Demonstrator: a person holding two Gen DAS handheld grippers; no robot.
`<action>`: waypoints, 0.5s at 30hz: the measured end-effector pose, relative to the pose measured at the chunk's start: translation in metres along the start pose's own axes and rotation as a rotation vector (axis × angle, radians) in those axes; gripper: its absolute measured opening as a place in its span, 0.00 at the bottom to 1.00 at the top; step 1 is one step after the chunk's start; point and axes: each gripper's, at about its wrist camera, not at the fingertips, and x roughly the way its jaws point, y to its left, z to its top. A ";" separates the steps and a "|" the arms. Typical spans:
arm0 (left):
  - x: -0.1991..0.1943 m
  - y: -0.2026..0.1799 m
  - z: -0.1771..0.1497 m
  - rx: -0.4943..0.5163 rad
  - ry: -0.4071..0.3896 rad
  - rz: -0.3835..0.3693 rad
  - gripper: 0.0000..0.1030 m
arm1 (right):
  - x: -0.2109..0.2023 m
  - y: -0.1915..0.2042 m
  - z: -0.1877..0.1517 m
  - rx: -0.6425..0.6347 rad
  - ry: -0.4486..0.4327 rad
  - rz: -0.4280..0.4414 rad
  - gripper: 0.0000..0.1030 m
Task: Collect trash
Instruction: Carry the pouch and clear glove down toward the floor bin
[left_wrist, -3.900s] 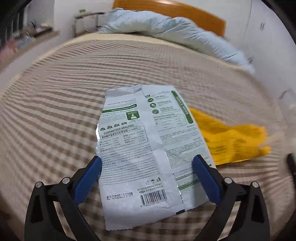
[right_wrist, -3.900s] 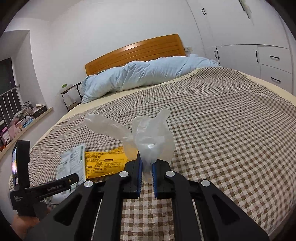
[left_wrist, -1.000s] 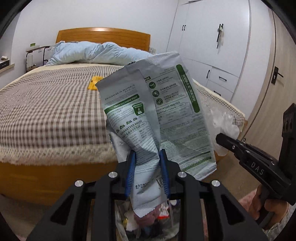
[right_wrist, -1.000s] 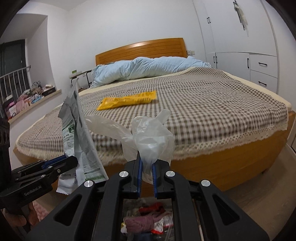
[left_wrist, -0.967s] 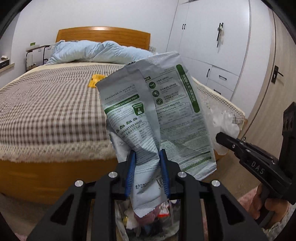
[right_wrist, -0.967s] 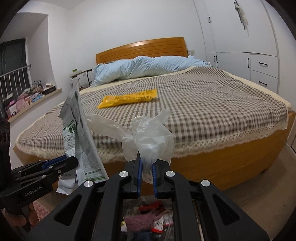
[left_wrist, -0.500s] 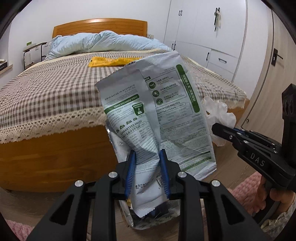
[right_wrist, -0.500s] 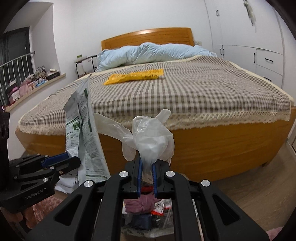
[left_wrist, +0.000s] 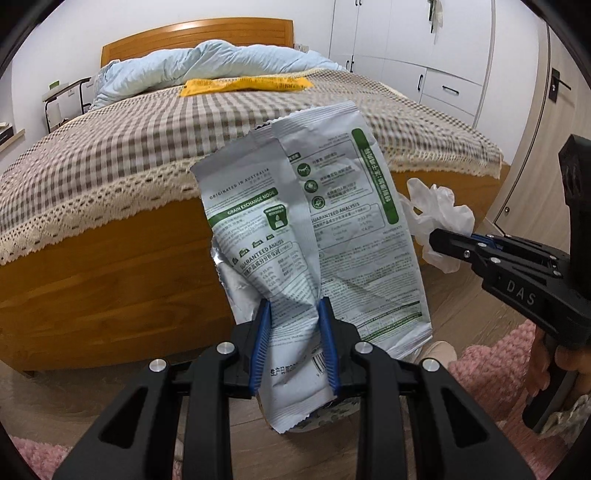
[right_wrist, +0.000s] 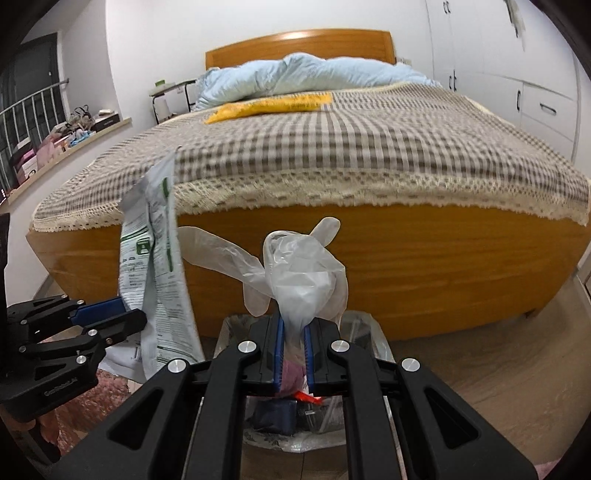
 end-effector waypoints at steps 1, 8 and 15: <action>0.001 0.000 -0.002 -0.002 0.006 0.000 0.24 | 0.001 -0.002 -0.001 0.006 0.006 -0.002 0.09; 0.014 0.006 -0.010 -0.031 0.052 -0.009 0.24 | 0.006 -0.007 -0.009 0.010 0.037 -0.011 0.09; 0.020 0.010 -0.019 -0.048 0.078 -0.022 0.24 | 0.021 -0.013 -0.023 0.033 0.108 -0.031 0.09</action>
